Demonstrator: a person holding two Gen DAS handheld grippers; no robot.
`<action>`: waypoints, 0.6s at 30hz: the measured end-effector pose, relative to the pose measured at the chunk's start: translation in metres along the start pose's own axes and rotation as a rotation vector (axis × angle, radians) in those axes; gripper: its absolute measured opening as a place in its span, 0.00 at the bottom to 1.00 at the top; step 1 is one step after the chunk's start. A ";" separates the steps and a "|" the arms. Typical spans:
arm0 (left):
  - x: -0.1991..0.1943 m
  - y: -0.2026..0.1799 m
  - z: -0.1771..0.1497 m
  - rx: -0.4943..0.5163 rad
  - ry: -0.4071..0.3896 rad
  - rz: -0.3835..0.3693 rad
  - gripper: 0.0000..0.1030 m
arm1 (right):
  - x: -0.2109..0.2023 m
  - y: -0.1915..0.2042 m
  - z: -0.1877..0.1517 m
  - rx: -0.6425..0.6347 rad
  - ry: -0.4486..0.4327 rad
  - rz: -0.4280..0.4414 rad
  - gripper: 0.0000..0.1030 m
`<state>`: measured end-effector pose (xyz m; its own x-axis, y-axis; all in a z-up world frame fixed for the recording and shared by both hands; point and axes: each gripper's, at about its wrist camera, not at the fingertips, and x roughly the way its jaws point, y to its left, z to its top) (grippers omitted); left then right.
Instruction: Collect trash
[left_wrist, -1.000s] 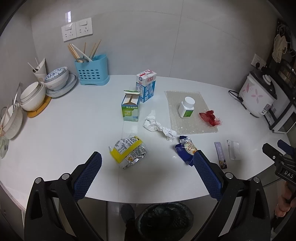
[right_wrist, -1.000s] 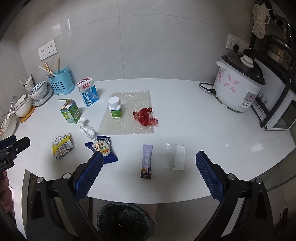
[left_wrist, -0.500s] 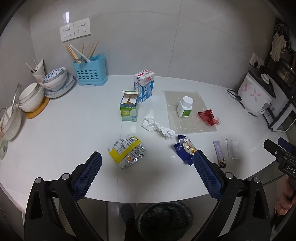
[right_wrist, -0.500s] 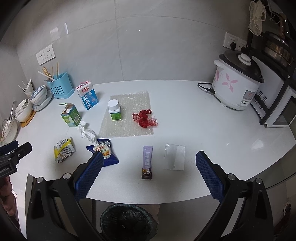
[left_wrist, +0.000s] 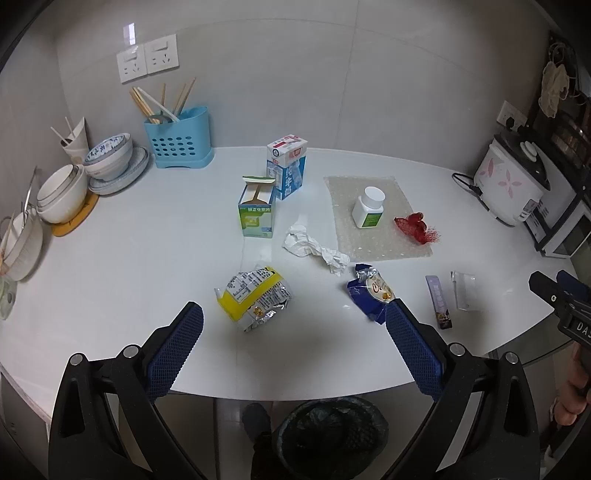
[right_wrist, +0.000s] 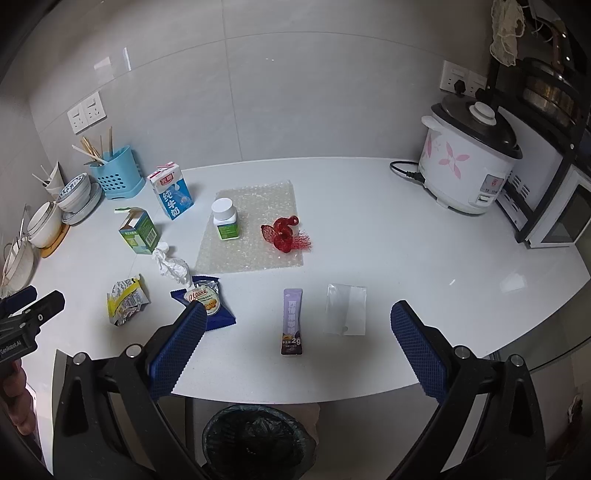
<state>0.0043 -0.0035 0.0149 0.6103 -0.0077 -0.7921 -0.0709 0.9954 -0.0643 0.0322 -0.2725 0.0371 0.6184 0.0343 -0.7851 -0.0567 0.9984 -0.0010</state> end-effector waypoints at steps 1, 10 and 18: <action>-0.001 0.000 -0.001 0.001 0.000 0.002 0.94 | 0.000 0.000 0.000 0.000 0.000 0.000 0.93; -0.003 0.003 -0.002 -0.004 -0.004 -0.005 0.94 | -0.002 0.005 -0.002 -0.002 0.004 0.002 0.93; -0.007 0.002 -0.002 0.003 -0.012 -0.012 0.94 | -0.003 0.005 -0.002 0.000 0.003 0.002 0.93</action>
<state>-0.0023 -0.0020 0.0191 0.6204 -0.0185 -0.7841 -0.0614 0.9955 -0.0721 0.0284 -0.2681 0.0381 0.6158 0.0360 -0.7870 -0.0577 0.9983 0.0005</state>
